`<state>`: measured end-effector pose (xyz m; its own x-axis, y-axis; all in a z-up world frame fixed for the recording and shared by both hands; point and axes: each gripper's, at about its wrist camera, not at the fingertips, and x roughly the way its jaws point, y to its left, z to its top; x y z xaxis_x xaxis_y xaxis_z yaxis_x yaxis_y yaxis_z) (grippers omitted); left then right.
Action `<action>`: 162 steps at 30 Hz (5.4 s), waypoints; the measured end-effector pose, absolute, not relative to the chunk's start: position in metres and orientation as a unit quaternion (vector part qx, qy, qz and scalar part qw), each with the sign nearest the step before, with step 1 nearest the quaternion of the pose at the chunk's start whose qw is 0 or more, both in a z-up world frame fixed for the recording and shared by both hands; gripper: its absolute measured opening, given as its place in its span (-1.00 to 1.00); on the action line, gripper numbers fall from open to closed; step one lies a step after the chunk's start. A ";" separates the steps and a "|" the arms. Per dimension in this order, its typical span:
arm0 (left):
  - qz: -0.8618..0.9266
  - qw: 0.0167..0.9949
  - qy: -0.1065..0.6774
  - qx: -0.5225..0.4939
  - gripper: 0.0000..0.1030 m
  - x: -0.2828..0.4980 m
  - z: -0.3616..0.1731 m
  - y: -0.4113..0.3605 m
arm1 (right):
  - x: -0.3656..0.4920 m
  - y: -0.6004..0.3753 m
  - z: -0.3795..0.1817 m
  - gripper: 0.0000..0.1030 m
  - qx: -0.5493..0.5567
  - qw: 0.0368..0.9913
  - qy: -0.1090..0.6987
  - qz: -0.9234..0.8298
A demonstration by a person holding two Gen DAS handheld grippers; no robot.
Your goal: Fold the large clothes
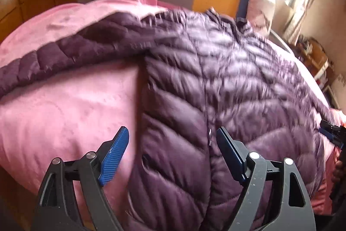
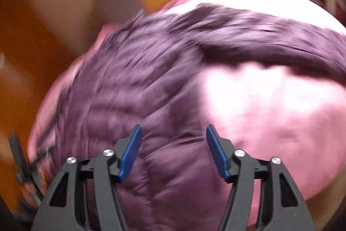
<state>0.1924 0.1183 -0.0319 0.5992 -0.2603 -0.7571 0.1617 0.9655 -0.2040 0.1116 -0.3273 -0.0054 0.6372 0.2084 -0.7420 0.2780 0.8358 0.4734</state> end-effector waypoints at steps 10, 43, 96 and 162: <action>-0.145 0.902 0.406 -0.037 0.59 0.225 -0.013 0.079 | 0.048 -0.537 -0.040 0.24 0.586 0.733 0.232 -0.256; -0.151 0.866 0.467 -0.097 0.33 0.262 -0.035 0.077 | 0.417 -0.161 0.012 -0.59 0.177 0.877 0.433 0.113; -0.157 0.857 0.476 -0.124 -0.82 0.366 -0.036 0.045 | 0.278 -0.333 -0.011 0.83 0.342 0.865 0.365 -0.021; 0.118 0.809 0.341 -0.464 0.22 0.221 -0.054 0.373 | 0.385 -0.274 -0.084 0.96 0.093 0.877 0.457 -0.114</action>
<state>0.2213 0.3732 -0.0536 0.7397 -0.1262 -0.6610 -0.5074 0.5407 -0.6709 0.3847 -0.2743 -0.0842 0.5564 -0.1147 -0.8230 0.2845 0.9568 0.0590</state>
